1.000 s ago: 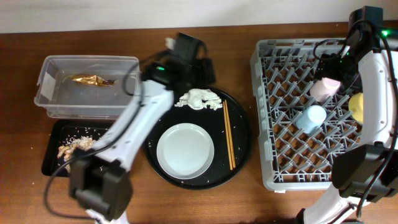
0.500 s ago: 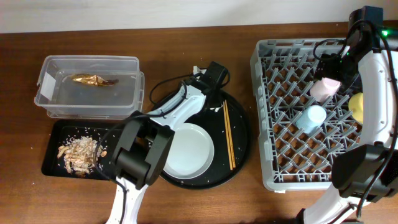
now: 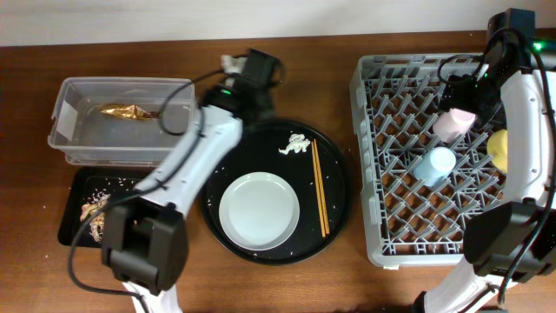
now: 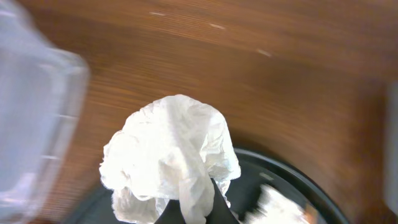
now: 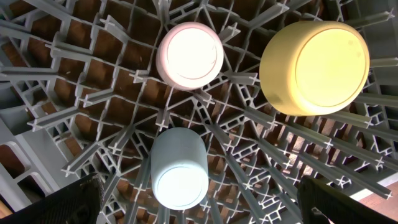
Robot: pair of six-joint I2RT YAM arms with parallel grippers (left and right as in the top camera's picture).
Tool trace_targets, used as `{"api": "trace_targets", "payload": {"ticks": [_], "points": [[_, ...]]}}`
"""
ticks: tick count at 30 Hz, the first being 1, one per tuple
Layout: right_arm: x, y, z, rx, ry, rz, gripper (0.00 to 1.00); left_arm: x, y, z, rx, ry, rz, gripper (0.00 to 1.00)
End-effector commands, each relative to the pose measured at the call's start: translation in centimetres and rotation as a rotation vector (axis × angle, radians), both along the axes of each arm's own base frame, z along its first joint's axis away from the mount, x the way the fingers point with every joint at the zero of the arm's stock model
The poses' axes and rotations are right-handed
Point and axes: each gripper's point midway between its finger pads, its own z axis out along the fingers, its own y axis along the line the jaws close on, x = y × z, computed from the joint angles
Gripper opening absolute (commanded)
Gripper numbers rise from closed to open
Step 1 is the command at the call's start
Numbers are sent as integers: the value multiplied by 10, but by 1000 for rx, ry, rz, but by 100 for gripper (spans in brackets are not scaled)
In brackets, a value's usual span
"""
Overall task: Sort waste into correct bins and load items into the dishwasher rack
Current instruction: 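Carry the tissue left and release it into the clear bin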
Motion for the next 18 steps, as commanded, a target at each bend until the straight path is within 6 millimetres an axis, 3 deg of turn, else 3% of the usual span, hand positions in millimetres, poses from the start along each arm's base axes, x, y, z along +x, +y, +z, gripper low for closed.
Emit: {"api": "trace_targets", "payload": {"ticks": [1, 4, 6, 7, 8, 9, 11, 13, 15, 18], "points": [[0, -3, -1, -10, 3, -14, 98, 23, 91, 2, 14, -10, 200, 2], [0, -3, -1, -10, 2, -14, 98, 27, 173, 1, 16, 0, 364, 3], [0, -3, -1, -10, 3, -14, 98, 26, 196, 0, 4, 9, 407, 5], [0, -3, -1, -10, 3, -14, 98, 23, 208, -2, -5, 20, 428, 47], [0, -3, -1, -10, 3, -14, 98, 18, 219, -5, -1, 42, 452, 51], [0, -3, -1, -10, 3, -14, 98, 15, 220, -8, -12, 61, 449, 53], [0, -3, -1, -10, 3, -14, 99, 12, 203, -20, -81, 114, 402, 99], [0, -3, -1, -10, 3, -14, 98, 3, 167, -34, -179, 196, 261, 99], [0, -3, -1, -10, 3, -14, 98, -1, 142, -45, -129, 205, 204, 99], [0, -3, -1, -10, 3, -14, 98, -2, 104, -44, -95, 194, 105, 99]]}}
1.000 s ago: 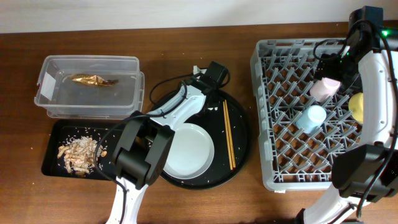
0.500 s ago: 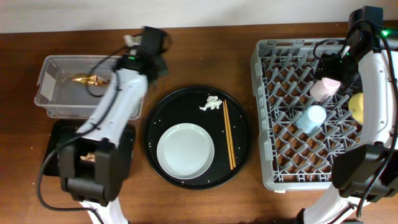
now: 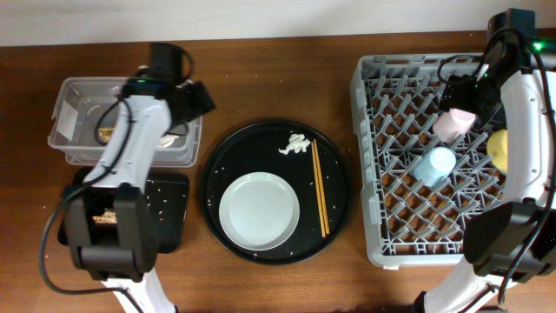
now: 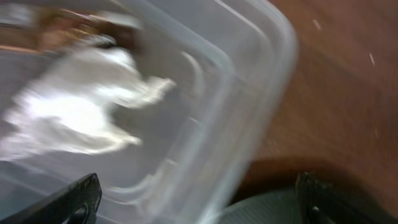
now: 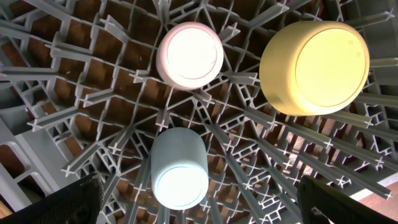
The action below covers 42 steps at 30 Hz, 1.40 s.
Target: Sort waste into correct bins and load items into the dishwasher rack
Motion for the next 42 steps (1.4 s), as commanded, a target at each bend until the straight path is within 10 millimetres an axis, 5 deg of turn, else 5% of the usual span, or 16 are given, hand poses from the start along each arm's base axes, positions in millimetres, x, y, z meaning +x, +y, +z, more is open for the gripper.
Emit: {"api": "trace_targets", "payload": {"ticks": [1, 7, 10, 14, 16, 18, 19, 20, 21, 23, 26, 29, 33, 42], "points": [[0, -3, -1, -10, 3, -14, 98, -5, -55, -6, 29, -1, -184, 99], [0, -3, -1, -10, 3, -14, 98, -35, -184, 5, 168, -97, -481, 99], [0, -3, -1, -10, 3, -14, 98, -24, -179, 13, 218, -158, -413, 99], [0, -3, -1, -10, 3, -14, 98, -10, -139, 12, 224, -139, -334, 99], [0, -3, -1, -10, 3, -14, 98, -4, -145, 12, 145, -146, -394, 94], [0, -3, -1, -10, 3, -14, 98, 3, -163, 18, 84, -197, -469, 64], [0, -3, -1, -10, 2, -14, 98, 7, -174, 24, 74, -239, -481, 23], [0, -3, -1, -10, 3, -14, 98, 8, -184, 27, 68, -260, -496, 9], [0, -3, -1, -10, 3, -14, 98, 7, -191, 28, 63, -271, -505, 1], [0, -3, -1, -10, 3, -14, 98, 9, -197, 16, 71, -266, -506, 1], [0, -3, -1, -10, 3, -14, 98, 18, -166, -13, 141, -205, -380, 1], [0, -3, -1, -10, 3, -14, 98, 26, -140, -19, 150, -184, -331, 1], [0, -3, -1, -10, 2, -14, 98, 28, -122, -52, 168, -114, -306, 1], [0, -3, -1, -10, 3, -14, 98, 30, -38, -59, 218, -31, -151, 1]]}}
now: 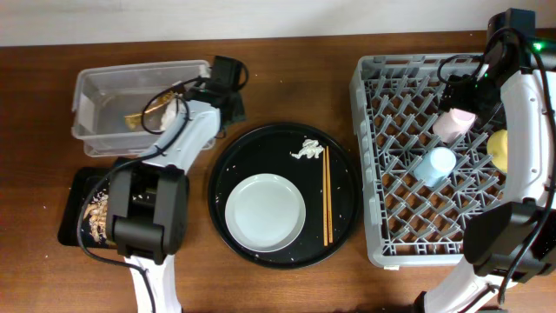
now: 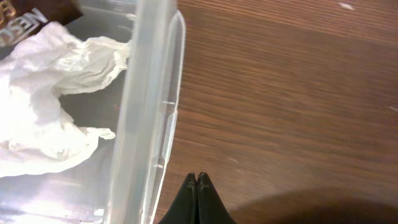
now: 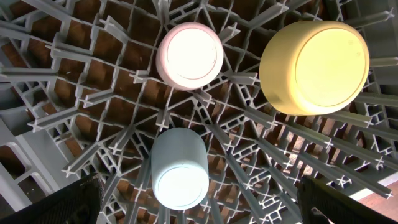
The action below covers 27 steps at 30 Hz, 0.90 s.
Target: Sort waste into correct bins and load items into the dishwasher rack
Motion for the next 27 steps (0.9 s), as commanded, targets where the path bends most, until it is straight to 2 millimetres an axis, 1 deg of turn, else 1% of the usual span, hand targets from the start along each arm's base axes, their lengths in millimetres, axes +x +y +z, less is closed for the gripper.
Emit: {"api": "trace_targets", "payload": {"ticks": [1, 2, 4, 5, 6, 8, 9, 10, 12, 13, 14, 15, 16, 17, 18, 20, 21, 22, 23, 24, 25, 26, 27], "points": [[0, -3, -1, -10, 3, -14, 98, -3, 36, -9, 27, 43, 79, 1], [0, -3, -1, -10, 3, -14, 98, -7, 43, -11, 31, 62, 91, 1], [0, -3, -1, -10, 2, -14, 98, -13, 47, -13, 39, 91, 95, 1], [0, -3, -1, -10, 3, -14, 98, -18, 47, -12, 43, 108, 94, 1], [0, -3, -1, -10, 3, -14, 98, -19, 49, -5, 47, 101, 97, 1], [0, -3, -1, -10, 3, -14, 98, -18, 59, 22, 71, 46, 122, 1], [0, -3, -1, -10, 3, -14, 98, -18, 63, 33, 85, 25, 135, 1], [0, -3, -1, -10, 3, -14, 98, -19, 70, 54, 85, -13, 151, 2], [0, -3, -1, -10, 3, -14, 98, -25, 73, 77, 72, -38, 153, 6], [0, -3, -1, -10, 3, -14, 98, -31, 66, 90, 40, -45, 134, 7], [0, -3, -1, -10, 3, -14, 98, -39, 50, 101, -36, -42, 86, 12], [0, -3, -1, -10, 3, -14, 98, -49, 18, 110, -166, -23, -5, 34], [0, -3, -1, -10, 3, -14, 98, -54, -3, 113, -238, -7, -74, 59], [0, -3, -1, -10, 3, -14, 99, -63, -38, 116, -329, 15, -221, 65], [0, -3, -1, -10, 3, -14, 98, -73, -69, 116, -375, 36, -347, 67], [0, -3, -1, -10, 3, -14, 98, -94, -125, 109, -366, 62, -508, 67], [0, -3, -1, -10, 3, -14, 98, -101, -143, 104, -349, 68, -546, 74], [0, -3, -1, -10, 3, -14, 98, -109, -164, 93, -307, 78, -585, 78], [0, -3, -1, -10, 3, -14, 98, -115, -180, 82, -273, 88, -613, 85], [0, -3, -1, -10, 3, -14, 98, -124, -208, 63, -257, 102, -670, 87], [0, -3, -1, -10, 3, -14, 98, -127, -223, 53, -257, 102, -698, 93], [0, -3, -1, -10, 3, -14, 98, -127, -234, 41, -234, 96, -712, 95], [0, -3, -1, -10, 3, -14, 98, -123, -237, 31, -188, 79, -704, 94]]}}
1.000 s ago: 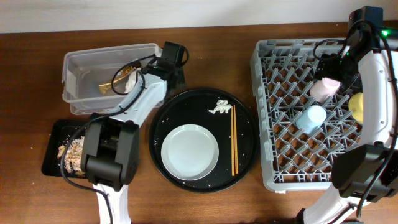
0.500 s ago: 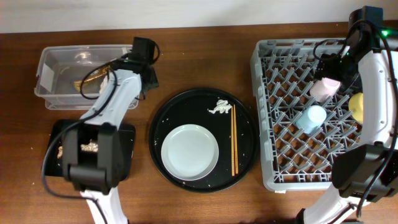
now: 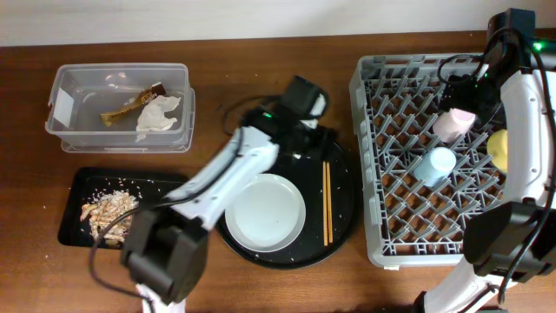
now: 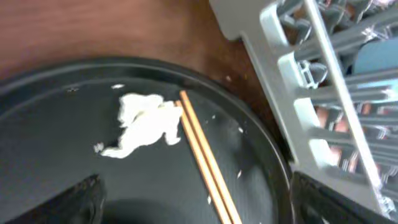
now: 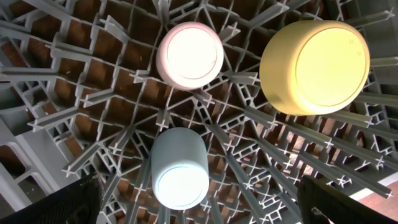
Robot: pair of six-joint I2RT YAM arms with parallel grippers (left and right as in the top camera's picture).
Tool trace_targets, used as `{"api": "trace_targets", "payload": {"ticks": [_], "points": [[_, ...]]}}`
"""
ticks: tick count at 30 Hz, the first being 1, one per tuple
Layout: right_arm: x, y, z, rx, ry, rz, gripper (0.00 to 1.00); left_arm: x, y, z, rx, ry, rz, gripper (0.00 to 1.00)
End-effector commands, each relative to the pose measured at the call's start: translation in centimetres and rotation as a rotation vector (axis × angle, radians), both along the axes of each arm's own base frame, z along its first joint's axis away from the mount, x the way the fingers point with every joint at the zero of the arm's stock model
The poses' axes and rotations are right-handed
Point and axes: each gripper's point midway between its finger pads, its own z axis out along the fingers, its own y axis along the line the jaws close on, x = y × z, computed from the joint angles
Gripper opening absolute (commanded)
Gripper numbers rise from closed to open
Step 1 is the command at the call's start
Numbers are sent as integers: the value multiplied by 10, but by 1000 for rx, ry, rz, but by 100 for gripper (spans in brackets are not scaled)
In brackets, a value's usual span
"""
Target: Sort waste into correct bins and load items into the dishwasher rack
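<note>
My left gripper (image 3: 306,141) hangs open over the far side of the round black tray (image 3: 343,228), with nothing between its fingers. Below it in the left wrist view lie a small white scrap (image 4: 146,121) and a pair of chopsticks (image 4: 202,155). The chopsticks (image 3: 327,202) rest to the right of a white plate (image 3: 265,213). A white tissue (image 3: 156,117) and a wrapper (image 3: 130,106) lie in the clear bin (image 3: 61,130). My right gripper (image 5: 199,202) is open above the grey dish rack (image 3: 373,252), which holds a pink cup (image 5: 189,56), a blue cup (image 5: 179,168) and a yellow bowl (image 5: 314,67).
A black rectangular tray (image 3: 165,184) with food scraps (image 3: 109,209) sits at the front left, below the clear bin. The rack's left wall (image 4: 292,106) stands close to the round tray's right rim. Bare wooden table lies between the bin and the round tray.
My left gripper was shut beside the clear bin's right wall; now it is open over the round tray by the white scrap. The bin sits further left. The right arm has not moved.
First my left gripper held a white tissue above the round tray's far left rim. Then it was open over the clear bin with the tissue inside. Later it was shut beside the bin's wall, and now it is open over the tray. The right gripper stayed still.
</note>
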Motion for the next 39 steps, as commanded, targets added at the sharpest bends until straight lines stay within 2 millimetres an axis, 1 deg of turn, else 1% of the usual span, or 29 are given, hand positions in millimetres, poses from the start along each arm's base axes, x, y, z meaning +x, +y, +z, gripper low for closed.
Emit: {"api": "trace_targets", "payload": {"ticks": [1, 4, 5, 6, 8, 10, 11, 14, 15, 17, 18, 19, 20, 21, 22, 23, 24, 25, 27, 28, 29, 31, 32, 33, 34, 35, 36, 38, 39], "points": [[0, -3, -1, -10, 3, -14, 99, 9, -9, -31, 112, -73, 7, 94], [0, -3, -1, -10, 3, -14, 98, 27, -10, -48, 137, -127, 44, 92], [0, -3, -1, -10, 3, -14, 99, 31, -8, -56, 157, -135, 62, 89], [0, -3, -1, -10, 3, -14, 98, 38, 3, -67, 199, -140, 133, 82], [0, -3, -1, -10, 3, -14, 98, 41, 11, -83, 222, -116, 163, 81], [0, -3, -1, -10, 3, -14, 98, 41, 12, -86, 228, -113, 164, 72], [0, -3, -1, -10, 3, -14, 98, 44, 16, -85, 239, -123, 190, 65], [0, -3, -1, -10, 3, -14, 98, 41, 17, -98, 250, -97, 198, 63], [0, -3, -1, -10, 3, -14, 98, 40, 17, -100, 252, -91, 195, 57], [0, -3, -1, -10, 3, -14, 98, 38, 17, -101, 255, -84, 192, 38], [0, -3, -1, -10, 3, -14, 98, 39, 17, -100, 254, -86, 192, 11], [0, -3, -1, -10, 3, -14, 98, 41, 15, -96, 246, -94, 193, 1], [0, -3, -1, -10, 3, -14, 98, 43, 16, -86, 240, -106, 200, 1], [0, -3, -1, -10, 3, -14, 98, 52, 26, -58, 240, -154, 237, 1], [0, -3, -1, -10, 3, -15, 98, 69, 54, -13, 249, -249, 326, 1], [0, -3, -1, -10, 3, -15, 98, 75, 72, 6, 256, -275, 370, 1], [0, -3, -1, -9, 3, -14, 98, 83, 99, 26, 254, -290, 427, 1], [0, -3, -1, -10, 3, -15, 98, 95, 139, 41, 254, -292, 511, 1], [0, -3, -1, -10, 3, -15, 98, 113, 228, 55, 232, -259, 743, 1], [0, -3, -1, -10, 3, -15, 99, 119, 259, 55, 214, -244, 815, 1], [0, -3, -1, -10, 3, -15, 98, 122, 303, 54, 228, -232, 902, 1], [0, -3, -1, -10, 3, -15, 98, 122, 348, 53, 240, -223, 990, 1], [0, -3, -1, -10, 3, -15, 98, 121, 377, 54, 245, -222, 1048, 1], [0, -4, -1, -10, 2, -15, 98, 117, 406, 54, 252, -216, 1105, 22], [0, -3, -1, -10, 3, -15, 98, 114, 416, 53, 257, -211, 1125, 66], [0, -3, -1, -10, 3, -15, 98, 110, 427, 52, 265, -198, 1148, 99], [0, -3, -1, -10, 3, -15, 98, 101, 443, 48, 281, -169, 1176, 99], [0, -3, -1, -10, 3, -15, 98, 92, 463, 47, 275, -146, 1215, 99], [0, -3, -1, -10, 3, -15, 98, 96, 472, 49, 194, -144, 1220, 99]]}}
